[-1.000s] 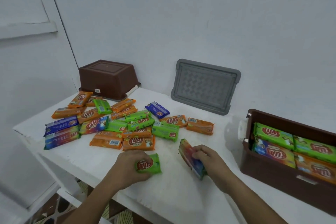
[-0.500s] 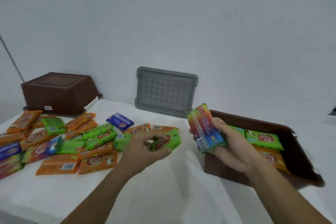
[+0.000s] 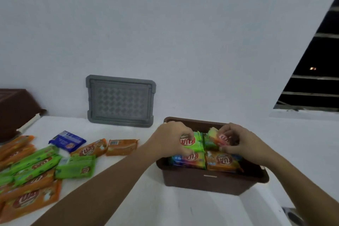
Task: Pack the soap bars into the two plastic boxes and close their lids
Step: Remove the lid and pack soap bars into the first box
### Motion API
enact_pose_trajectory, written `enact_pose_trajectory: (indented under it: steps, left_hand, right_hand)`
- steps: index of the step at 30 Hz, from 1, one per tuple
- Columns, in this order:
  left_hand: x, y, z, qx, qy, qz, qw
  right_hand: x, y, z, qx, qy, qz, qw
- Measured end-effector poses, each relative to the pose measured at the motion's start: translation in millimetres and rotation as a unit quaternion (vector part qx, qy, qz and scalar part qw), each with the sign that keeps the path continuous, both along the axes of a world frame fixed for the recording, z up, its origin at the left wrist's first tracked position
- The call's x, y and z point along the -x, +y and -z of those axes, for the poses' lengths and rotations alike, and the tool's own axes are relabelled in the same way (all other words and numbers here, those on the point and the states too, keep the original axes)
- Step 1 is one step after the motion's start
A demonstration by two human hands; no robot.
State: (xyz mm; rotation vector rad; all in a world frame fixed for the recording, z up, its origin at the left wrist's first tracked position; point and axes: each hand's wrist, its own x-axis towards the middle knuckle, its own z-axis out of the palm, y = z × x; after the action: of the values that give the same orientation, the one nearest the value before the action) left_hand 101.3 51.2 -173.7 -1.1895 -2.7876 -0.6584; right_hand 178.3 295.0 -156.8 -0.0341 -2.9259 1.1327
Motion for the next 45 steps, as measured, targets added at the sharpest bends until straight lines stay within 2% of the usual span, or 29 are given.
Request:
enact_pose_trajectory:
  steps: [2, 6, 10, 18, 24, 29, 36, 40, 45]
  left_hand:
    - [2, 12, 4, 0.056, 0.018, 0.016, 0.998]
    - [4, 27, 14, 0.12, 0.04, 0.033, 0.991]
    - [4, 32, 23, 0.143, 0.033, 0.05, 0.988]
    - [4, 36, 33, 0.108, 0.011, 0.038, 0.993]
    - [5, 36, 38, 0.145, 0.019, 0.029, 0.989]
    - [4, 38, 39, 0.167, 0.041, 0.016, 0.985]
    - [4, 43, 37, 0.17, 0.023, 0.01, 0.985]
    - [6, 39, 35, 0.134, -0.026, 0.012, 0.991]
    - [11, 24, 28, 0.043, -0.069, 0.0, 0.997]
  right_hand:
    - [-1, 6, 6, -0.087, -0.014, -0.041, 0.995]
    - [2, 9, 18, -0.192, -0.013, -0.107, 0.975]
    - [7, 11, 30, -0.241, -0.017, -0.123, 0.962]
    - [8, 18, 43, -0.29, -0.003, -0.147, 0.946]
    - [11, 19, 50, -0.365, 0.016, -0.142, 0.92]
    - [12, 19, 53, -0.324, 0.01, -0.129, 0.937]
    - [12, 16, 50, -0.284, -0.002, -0.115, 0.952]
    - [14, 14, 47, -0.247, -0.008, -0.099, 0.964]
    - [21, 11, 45, -0.228, -0.014, -0.084, 0.97]
